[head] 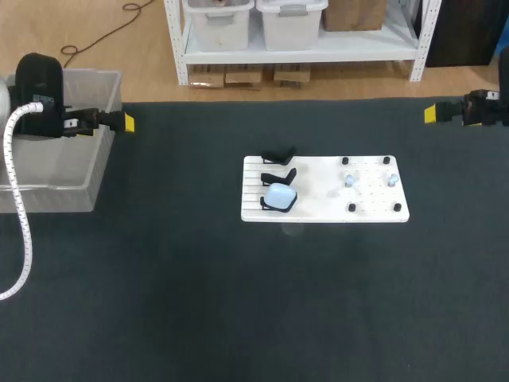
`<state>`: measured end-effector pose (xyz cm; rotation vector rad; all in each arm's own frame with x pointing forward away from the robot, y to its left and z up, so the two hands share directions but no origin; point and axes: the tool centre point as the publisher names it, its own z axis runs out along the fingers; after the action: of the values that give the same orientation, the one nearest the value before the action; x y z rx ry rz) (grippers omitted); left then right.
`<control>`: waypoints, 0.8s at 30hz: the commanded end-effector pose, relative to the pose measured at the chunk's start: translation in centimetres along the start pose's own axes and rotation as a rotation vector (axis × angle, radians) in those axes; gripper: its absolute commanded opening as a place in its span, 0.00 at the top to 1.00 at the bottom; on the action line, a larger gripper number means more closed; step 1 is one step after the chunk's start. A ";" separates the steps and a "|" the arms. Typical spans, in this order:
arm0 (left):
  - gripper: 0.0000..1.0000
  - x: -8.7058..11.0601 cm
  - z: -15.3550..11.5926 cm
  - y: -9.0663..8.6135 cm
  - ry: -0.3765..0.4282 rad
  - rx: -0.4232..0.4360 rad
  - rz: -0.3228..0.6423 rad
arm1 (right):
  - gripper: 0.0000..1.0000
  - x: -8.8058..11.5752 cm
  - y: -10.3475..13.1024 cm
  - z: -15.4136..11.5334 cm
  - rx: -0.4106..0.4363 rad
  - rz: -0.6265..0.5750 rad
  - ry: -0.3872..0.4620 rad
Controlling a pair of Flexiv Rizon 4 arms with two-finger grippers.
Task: Pick up each earbud case from the left stands, insert the matching earbuds, close the lid, and place the case in the box.
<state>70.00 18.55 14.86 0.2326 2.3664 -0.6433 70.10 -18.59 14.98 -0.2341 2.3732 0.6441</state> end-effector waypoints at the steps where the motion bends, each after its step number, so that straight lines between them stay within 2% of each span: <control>1: 0.00 -0.1 0.0 -0.1 0.004 -0.006 -0.001 | 0.00 0.0 0.0 0.0 -0.001 0.000 0.000; 21: 0.00 -0.1 0.0 -0.1 0.004 -0.006 -0.001 | 0.00 0.0 0.0 0.0 -0.001 0.000 0.000; 24: 0.00 -0.4 -0.3 -0.3 -0.020 0.041 0.029 | 0.00 0.0 0.0 0.0 -0.001 0.000 0.000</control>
<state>70.06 18.20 15.25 0.2596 2.3555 -0.6390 70.10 -18.58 14.98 -0.2341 2.3732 0.6441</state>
